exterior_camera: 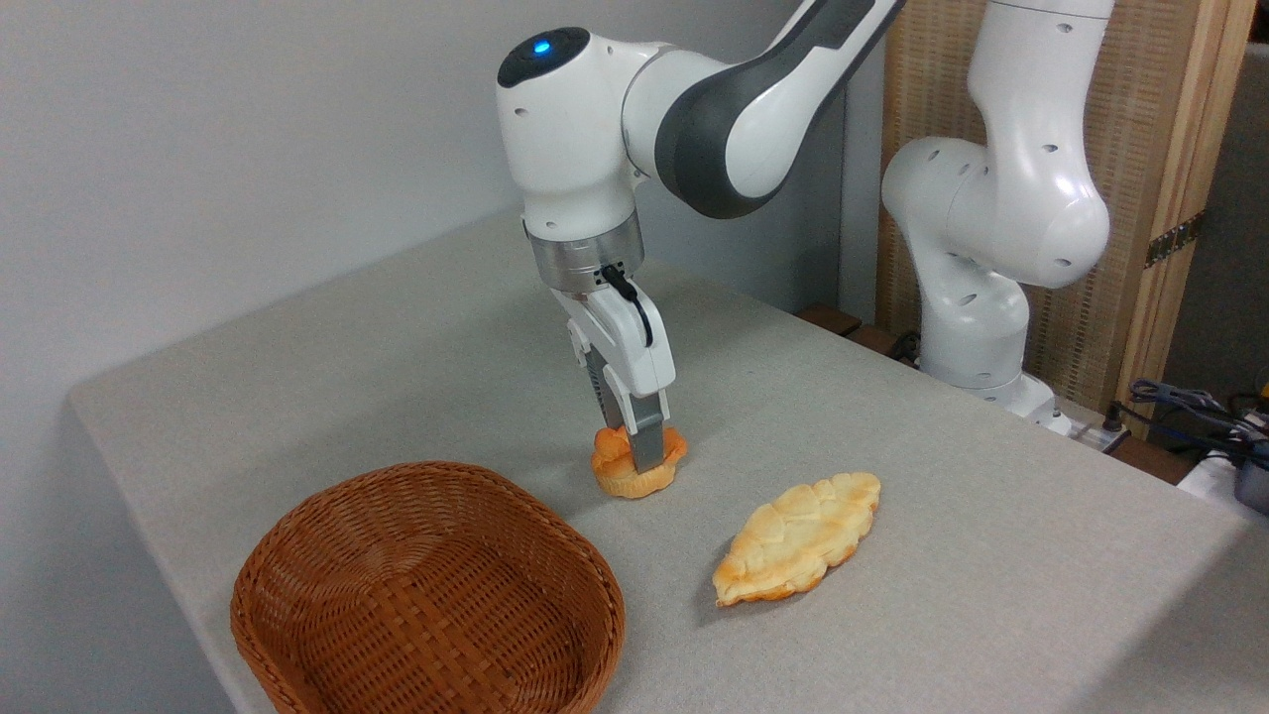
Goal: Put bread into the basket
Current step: 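Lower the gripper onto the round roll and close on it, then lift the held roll and carry it over the wicker basket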
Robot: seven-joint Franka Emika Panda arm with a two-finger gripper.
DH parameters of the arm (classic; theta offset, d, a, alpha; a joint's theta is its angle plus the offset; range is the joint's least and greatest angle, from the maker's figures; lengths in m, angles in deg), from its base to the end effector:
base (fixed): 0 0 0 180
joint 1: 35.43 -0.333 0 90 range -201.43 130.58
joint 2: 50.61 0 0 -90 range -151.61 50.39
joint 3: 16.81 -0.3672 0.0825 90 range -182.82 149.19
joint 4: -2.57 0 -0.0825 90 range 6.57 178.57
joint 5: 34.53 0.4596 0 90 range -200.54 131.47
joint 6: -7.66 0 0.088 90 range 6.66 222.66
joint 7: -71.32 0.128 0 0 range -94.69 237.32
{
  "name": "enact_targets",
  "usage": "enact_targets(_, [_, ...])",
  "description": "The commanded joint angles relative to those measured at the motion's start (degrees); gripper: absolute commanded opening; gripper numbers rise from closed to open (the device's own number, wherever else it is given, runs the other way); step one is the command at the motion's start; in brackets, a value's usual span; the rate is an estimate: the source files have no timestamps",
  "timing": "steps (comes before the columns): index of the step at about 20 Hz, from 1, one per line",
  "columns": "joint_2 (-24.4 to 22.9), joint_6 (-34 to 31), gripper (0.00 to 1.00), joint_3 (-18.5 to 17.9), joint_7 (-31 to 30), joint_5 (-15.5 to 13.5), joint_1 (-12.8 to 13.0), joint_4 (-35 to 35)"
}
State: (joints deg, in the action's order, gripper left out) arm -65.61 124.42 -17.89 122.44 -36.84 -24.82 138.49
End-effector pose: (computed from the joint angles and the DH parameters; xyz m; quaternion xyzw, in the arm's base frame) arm 0.4925 -0.0857 0.4097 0.8671 -0.4964 -0.0268 0.0317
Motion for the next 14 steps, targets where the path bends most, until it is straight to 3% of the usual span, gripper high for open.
enact_targets(1, [0.41,0.58,0.43,-0.51,0.73,0.54,0.38,-0.13])
enact_targets(5, [1.45,-3.45,0.36,-0.51,0.47,0.46,0.38,-4.77])
enact_targets(11, [7.86,-10.94,0.37,-1.30,-0.15,-0.60,0.38,-22.07])
enact_targets(14, [13.66,-10.85,0.49,-1.21,-1.99,-0.42,0.38,-30.25])
